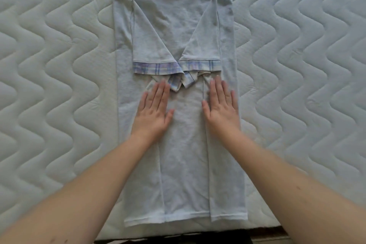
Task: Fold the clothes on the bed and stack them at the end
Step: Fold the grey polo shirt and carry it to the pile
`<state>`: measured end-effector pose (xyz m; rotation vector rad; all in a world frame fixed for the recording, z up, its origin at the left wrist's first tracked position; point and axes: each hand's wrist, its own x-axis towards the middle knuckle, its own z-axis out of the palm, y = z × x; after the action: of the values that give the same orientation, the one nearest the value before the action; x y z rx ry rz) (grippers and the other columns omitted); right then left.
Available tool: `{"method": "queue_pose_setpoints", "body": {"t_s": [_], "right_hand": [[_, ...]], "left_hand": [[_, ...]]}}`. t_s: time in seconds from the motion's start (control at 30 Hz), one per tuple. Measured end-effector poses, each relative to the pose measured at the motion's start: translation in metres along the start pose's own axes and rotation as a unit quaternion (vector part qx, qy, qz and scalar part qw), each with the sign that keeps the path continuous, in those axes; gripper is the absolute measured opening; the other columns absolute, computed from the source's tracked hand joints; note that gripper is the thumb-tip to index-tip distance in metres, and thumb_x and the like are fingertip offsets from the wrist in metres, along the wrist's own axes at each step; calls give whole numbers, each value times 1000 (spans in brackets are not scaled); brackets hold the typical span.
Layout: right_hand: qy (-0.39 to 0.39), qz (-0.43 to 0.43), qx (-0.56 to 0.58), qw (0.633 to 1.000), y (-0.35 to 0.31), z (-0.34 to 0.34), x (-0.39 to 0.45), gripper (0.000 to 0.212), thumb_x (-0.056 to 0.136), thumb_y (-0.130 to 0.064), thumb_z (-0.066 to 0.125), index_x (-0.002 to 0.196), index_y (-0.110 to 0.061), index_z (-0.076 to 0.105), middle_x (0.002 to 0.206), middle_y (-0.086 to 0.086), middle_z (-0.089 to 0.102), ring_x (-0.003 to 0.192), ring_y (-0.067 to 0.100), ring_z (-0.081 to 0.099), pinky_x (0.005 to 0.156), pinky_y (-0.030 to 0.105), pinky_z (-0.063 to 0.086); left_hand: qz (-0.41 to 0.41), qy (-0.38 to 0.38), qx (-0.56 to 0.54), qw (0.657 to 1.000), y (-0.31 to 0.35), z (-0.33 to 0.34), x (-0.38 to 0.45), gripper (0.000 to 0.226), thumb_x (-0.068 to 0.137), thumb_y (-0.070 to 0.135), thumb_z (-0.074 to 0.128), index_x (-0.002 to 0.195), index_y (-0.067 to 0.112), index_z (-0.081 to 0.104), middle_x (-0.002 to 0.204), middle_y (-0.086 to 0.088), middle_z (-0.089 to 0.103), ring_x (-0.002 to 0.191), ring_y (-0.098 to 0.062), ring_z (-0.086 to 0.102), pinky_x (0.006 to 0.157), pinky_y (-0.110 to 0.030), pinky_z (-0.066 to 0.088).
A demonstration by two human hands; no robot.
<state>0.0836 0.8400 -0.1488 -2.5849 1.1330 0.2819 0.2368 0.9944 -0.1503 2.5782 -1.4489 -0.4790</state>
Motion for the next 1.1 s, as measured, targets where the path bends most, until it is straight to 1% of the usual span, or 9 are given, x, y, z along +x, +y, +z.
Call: {"method": "queue_pose_setpoints", "body": {"t_s": [0.2,0.4,0.47,0.57,0.67,0.77,0.9,1.0,1.1], "right_hand": [[-80,-16,35,996,3,35,-129,67,99,-43,32,155,-13,9,161,2,3,150,15,3,121,30,-6],[-149,-32,77,985,-6,45,-227,65,103,-37,39,153,-10,7,160,3,-4,150,18,-2,123,33,2],[-184,-61,96,976,-6,37,-244,61,104,-32,39,154,-8,13,161,4,2,151,18,2,123,33,7],[-166,-95,143,971,2,16,-258,44,97,-15,54,139,-1,50,145,16,49,136,31,45,115,38,30],[-107,10,151,983,21,-3,-257,40,93,-12,58,132,-8,56,127,11,59,115,31,56,96,39,41],[-116,225,152,955,35,-9,-245,51,93,-23,59,140,-10,44,134,13,51,122,32,48,101,43,38],[-251,379,203,867,42,-8,-239,51,88,-37,66,129,-9,50,127,15,57,118,34,53,99,46,46],[-281,364,116,880,40,-12,-241,46,88,-42,61,119,-8,60,121,16,59,110,32,55,94,43,48],[-228,366,232,872,38,-20,-248,21,89,-28,65,97,-11,55,106,15,63,82,22,57,76,38,48]], "left_hand": [[-121,-78,-39,989,22,30,-125,72,95,48,18,153,8,4,162,-6,4,150,-18,8,122,-38,4],[-51,-174,-118,976,56,35,-212,64,101,40,25,154,12,1,161,-2,-5,151,-17,-4,124,-35,-1],[12,-198,-182,963,57,30,-230,60,104,26,41,155,9,14,162,-3,6,152,-19,7,124,-32,4],[31,-202,-246,947,52,15,-254,52,99,14,52,150,11,39,156,-4,35,144,-16,34,117,-14,15],[-7,-169,-251,953,41,-1,-270,38,94,8,59,131,12,60,125,-6,66,112,-23,64,96,-25,44],[-155,-35,-241,957,29,-5,-272,33,88,0,64,121,3,64,112,-16,63,100,-33,63,90,-41,49],[-501,-51,-236,831,4,-3,-265,47,90,31,68,128,7,55,128,-18,53,117,-34,51,102,-42,41],[-515,-145,-231,813,-9,-2,-266,35,87,34,71,109,8,67,119,-19,55,107,-37,58,98,-39,46],[-479,-141,-336,799,-4,-7,-273,24,93,26,65,104,5,61,110,-18,64,97,-32,63,82,-36,53]]}}
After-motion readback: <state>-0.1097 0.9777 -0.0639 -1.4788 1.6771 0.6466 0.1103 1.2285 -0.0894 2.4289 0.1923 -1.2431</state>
